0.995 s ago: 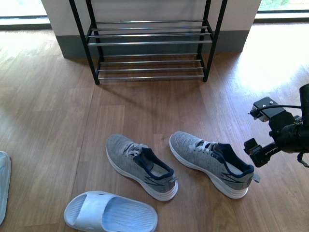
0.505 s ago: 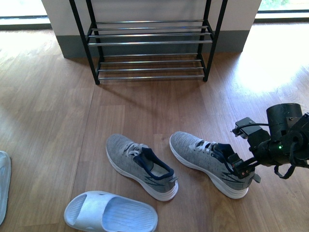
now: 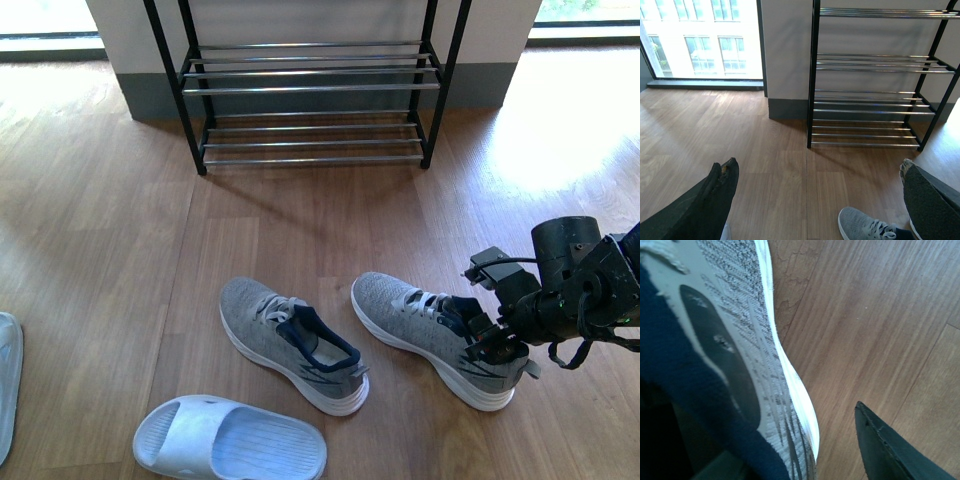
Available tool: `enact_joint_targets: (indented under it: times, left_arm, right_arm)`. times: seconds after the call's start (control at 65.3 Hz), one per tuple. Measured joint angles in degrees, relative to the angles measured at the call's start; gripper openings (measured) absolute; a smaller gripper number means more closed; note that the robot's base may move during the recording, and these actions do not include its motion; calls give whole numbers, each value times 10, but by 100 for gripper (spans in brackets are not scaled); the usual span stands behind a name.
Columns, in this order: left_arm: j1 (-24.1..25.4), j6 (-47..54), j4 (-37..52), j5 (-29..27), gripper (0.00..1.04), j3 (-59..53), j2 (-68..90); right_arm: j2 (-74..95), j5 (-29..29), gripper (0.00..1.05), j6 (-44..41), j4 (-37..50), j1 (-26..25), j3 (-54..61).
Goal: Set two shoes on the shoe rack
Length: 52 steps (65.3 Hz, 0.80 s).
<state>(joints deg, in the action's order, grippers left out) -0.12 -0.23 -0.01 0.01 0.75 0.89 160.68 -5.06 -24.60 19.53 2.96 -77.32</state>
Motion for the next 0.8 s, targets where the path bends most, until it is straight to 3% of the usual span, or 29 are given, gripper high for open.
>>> enact_joint_targets:
  times: [0.138, 0.521, 0.659, 0.796]
  left_arm:
    - [0, 0, 0, 0, 95, 0, 0]
    - [0, 0, 0, 0, 95, 0, 0]
    - [0, 0, 0, 0, 95, 0, 0]
    - [0, 0, 0, 0, 95, 0, 0]
  right_arm:
    - [-26, -26, 1, 32, 38, 5, 40]
    - [-268, -52, 1, 215, 209, 10, 275]
    - [-425, -54, 1, 275, 209, 10, 377]
    - [-625, -80, 1, 311, 155, 7, 464]
